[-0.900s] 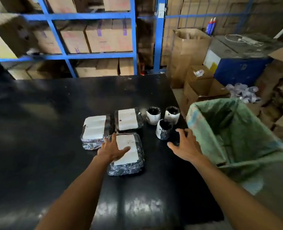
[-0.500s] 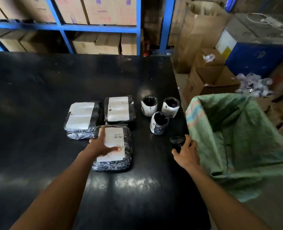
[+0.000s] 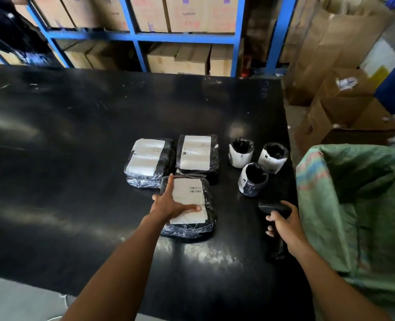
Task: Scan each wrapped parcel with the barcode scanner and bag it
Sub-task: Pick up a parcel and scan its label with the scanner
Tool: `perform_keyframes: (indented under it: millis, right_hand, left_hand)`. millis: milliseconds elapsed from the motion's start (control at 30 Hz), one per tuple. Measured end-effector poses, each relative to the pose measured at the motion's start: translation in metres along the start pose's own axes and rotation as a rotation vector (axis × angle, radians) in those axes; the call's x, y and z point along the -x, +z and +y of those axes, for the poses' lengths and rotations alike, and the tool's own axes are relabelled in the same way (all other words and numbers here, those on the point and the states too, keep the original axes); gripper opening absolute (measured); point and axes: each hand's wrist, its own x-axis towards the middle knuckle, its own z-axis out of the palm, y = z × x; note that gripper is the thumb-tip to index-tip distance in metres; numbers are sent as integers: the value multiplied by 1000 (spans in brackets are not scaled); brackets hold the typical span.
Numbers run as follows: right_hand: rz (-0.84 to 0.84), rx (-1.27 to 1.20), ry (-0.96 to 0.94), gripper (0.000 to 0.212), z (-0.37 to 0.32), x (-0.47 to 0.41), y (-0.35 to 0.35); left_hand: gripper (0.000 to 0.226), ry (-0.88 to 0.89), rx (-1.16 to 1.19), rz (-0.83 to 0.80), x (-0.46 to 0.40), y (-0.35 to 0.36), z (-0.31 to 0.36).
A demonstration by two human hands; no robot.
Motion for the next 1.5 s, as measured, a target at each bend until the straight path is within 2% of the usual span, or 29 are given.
perform_keyframes:
  millis: [167, 300, 467, 633, 1100, 1300, 1500]
  right_hand:
    - [-144, -155, -34, 40, -32, 42, 28]
    - [-260, -174, -114, 27, -53, 87, 56]
    - [-302, -22, -316, 26, -54, 146, 75]
    - [-257, -35, -411, 18, -58, 199, 91]
    - [-165, 193, -532, 35, -66, 226, 123]
    - [-198, 95, -471, 23, -77, 239, 122]
    - [-229, 71, -430, 46, -78, 232, 113]
  left_hand:
    - [132, 35, -33, 131, -1, 5, -18]
    - [127, 68, 129, 224, 30, 14, -18]
    - [122, 189, 229, 294, 51, 19, -33]
    - [123, 294, 280, 326, 62, 10, -57]
    - [120, 388, 314, 342, 73, -15, -73]
    - [120, 391, 337, 326, 70, -19, -74]
    - [121, 372, 340, 316, 67, -18, -70]
